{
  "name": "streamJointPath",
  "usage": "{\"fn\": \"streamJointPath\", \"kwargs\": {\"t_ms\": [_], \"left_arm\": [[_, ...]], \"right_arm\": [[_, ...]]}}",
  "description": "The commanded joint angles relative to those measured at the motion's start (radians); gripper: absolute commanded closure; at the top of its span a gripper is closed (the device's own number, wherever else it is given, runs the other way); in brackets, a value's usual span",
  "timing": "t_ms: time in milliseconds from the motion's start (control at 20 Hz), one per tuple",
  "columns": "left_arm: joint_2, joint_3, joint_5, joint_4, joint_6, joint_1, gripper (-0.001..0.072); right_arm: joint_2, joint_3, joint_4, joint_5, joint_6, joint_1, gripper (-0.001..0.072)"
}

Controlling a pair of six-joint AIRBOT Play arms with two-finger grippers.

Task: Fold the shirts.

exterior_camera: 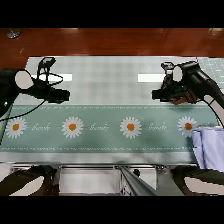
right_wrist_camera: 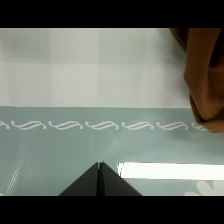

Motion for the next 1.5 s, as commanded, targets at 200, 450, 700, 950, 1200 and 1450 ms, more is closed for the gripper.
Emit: {"fn": "streamJointPath", "kwargs": {"t_ms": [200,450,700,950,1200,1450], "left_arm": [[-0.001,0.000,0.000,0.000,0.000,0.001,0.0684],[-0.001,0.000,0.000,0.000,0.000,0.001,0.0684],[-0.001,0.000,0.088,-0.001,0.000,0.001,0.0684],[-0.023,0.002,0.379,0.084,-0.013,0.007,0.0005],[-0.055,0.012,0.449,0.130,-0.021,0.044,0.0006],[-0.080,0.012,0.400,0.122,-0.079,0.032,0.0006]], "right_arm": [[0.000,0.000,0.000,0.000,0.000,-0.001,0.0685],[0.000,0.000,0.000,0.000,0.000,0.000,0.0684],[-0.001,0.000,0.000,-0.039,-0.001,-0.001,0.0685],[-0.001,0.001,-0.282,-0.473,0.045,-0.002,0.0087],[-0.155,0.233,-0.473,-0.467,0.255,-0.207,0.0087],[-0.325,0.341,-0.241,-0.166,0.101,-0.393,0.0088]]}}
